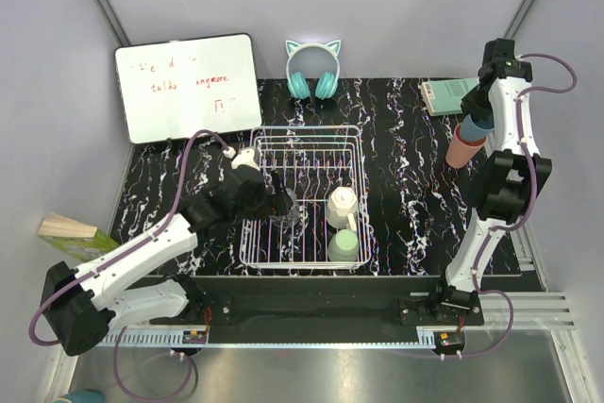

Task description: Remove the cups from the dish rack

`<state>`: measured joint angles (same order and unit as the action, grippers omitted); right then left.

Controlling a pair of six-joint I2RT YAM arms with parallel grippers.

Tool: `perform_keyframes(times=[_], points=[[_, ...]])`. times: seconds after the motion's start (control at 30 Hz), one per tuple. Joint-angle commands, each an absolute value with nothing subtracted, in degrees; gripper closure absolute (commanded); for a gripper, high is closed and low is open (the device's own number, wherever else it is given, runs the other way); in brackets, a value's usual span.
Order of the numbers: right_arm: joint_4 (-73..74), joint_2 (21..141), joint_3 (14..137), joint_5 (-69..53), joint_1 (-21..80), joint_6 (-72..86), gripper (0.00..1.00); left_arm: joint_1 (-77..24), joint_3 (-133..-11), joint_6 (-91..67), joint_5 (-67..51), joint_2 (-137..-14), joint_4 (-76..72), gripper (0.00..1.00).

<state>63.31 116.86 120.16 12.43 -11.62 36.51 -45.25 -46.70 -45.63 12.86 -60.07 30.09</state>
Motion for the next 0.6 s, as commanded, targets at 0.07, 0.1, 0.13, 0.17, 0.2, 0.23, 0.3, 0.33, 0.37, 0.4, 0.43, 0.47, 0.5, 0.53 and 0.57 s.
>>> perform_keyframes(times=[0.07, 0.1, 0.13, 0.17, 0.2, 0.23, 0.3, 0.33, 0.37, 0.4, 0.43, 0.47, 0.5, 0.53, 0.57], points=[[57.1, 116.6, 117.9, 11.2, -11.3, 35.5, 1.00, -45.2, -46.6, -45.7, 13.1, -60.5, 27.6, 0.01], [56.8, 116.7, 117.4, 10.8, -11.3, 35.5, 1.00, -45.2, -46.5, -45.8, 13.1, -60.6, 27.4, 0.01], [56.5, 116.8, 117.0, 10.7, -11.4, 35.5, 1.00, -45.1, -46.4, -45.8, 13.0, -60.6, 27.3, 0.01], [56.2, 117.1, 116.3, 10.6, -11.3, 35.5, 1.00, -45.1, -46.5, -45.9, 12.9, -60.8, 27.3, 0.01], [56.1, 117.2, 116.0, 10.6, -11.3, 35.5, 0.95, -45.2, -46.4, -45.9, 12.7, -61.1, 27.2, 0.01], [56.0, 117.3, 115.8, 10.4, -11.3, 35.3, 0.90, -45.1, -46.6, -45.9, 12.6, -61.3, 27.2, 0.01], [55.8, 117.5, 115.3, 9.8, -11.3, 35.2, 0.80, -45.2, -46.7, -46.0, 12.7, -61.4, 27.2, 0.01], [55.6, 117.5, 115.1, 9.6, -11.3, 35.2, 0.77, -45.2, -46.7, -46.0, 12.7, -61.4, 27.3, 0.01], [55.4, 117.3, 114.8, 9.4, -11.3, 35.2, 0.73, -45.2, -46.6, -46.1, 12.7, -61.5, 27.2, 0.01], [55.2, 117.2, 114.8, 9.2, -11.3, 35.1, 0.69, -45.2, -46.7, -46.1, 12.5, -61.6, 27.3, 0.01], [55.0, 116.8, 115.0, 9.1, -11.3, 35.2, 0.67, -45.2, -46.8, -46.0, 12.4, -61.5, 27.3, 0.01], [55.0, 116.5, 115.1, 8.8, -11.3, 35.1, 0.66, -45.1, -46.8, -46.1, 12.3, -61.4, 27.2, 0.01], [54.9, 116.3, 115.3, 8.4, -11.3, 35.2, 0.64, -45.1, -46.7, -46.1, 12.2, -61.5, 27.3, 0.01], [54.9, 115.6, 115.9, 8.0, -11.3, 35.2, 0.63, -45.1, -46.7, -46.1, 12.2, -61.4, 27.3, 0.01], [54.9, 115.2, 116.2, 7.2, -11.3, 35.6, 0.62, -45.1, -46.8, -46.1, 12.1, -61.3, 27.3, 0.01]])
